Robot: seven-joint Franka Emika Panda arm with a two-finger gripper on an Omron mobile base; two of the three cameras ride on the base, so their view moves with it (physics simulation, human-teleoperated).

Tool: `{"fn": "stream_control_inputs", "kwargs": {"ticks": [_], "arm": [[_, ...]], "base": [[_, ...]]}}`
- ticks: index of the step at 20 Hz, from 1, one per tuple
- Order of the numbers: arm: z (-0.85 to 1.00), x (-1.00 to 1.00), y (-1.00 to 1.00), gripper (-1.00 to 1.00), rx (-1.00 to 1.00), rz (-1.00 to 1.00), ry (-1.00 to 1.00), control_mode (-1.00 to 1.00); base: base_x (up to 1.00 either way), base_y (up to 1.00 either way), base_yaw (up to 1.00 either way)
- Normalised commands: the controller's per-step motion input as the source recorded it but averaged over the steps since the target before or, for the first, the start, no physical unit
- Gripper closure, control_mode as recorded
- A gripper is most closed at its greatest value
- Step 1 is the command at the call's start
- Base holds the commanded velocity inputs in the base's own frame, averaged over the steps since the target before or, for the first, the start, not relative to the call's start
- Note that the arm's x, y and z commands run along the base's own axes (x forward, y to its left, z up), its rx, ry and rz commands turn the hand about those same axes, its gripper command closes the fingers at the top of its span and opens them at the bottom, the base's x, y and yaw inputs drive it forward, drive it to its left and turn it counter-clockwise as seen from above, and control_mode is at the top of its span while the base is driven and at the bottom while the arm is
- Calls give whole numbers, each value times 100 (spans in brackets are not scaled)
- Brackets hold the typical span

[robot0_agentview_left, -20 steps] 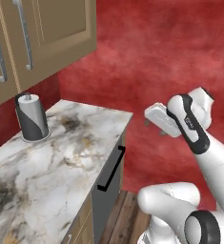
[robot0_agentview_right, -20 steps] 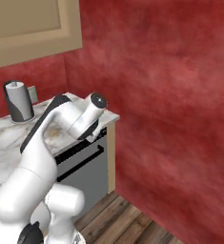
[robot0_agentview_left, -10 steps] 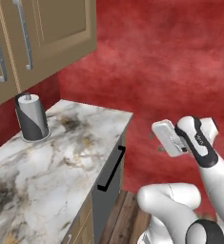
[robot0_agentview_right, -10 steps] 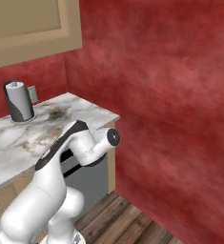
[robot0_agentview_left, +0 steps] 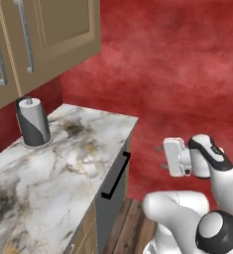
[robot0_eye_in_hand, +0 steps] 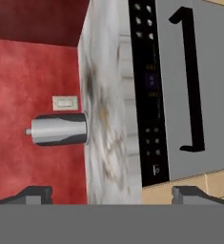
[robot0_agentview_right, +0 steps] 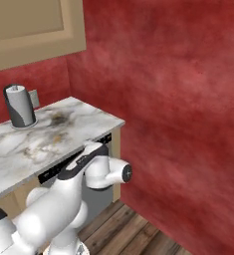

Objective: Open the dishwasher door and pull out the top rack.

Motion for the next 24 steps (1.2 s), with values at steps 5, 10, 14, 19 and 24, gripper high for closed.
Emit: {"fn": "stream_control_inputs", "kwargs": {"ticks": [5,10,14,19,24], "arm": [[-45,18,0,-100,8,0,0,-100],[-41,21,0,-100,0,0,-1,-100],[-34,21,0,-100,0,0,-6,-100],[-34,29,4,-100,0,0,-8,-100],[-38,26,13,-100,0,0,-9,-100]], "base": [[0,0,0],[0,0,0],[0,0,0],[0,0,0],[0,0,0]]}}
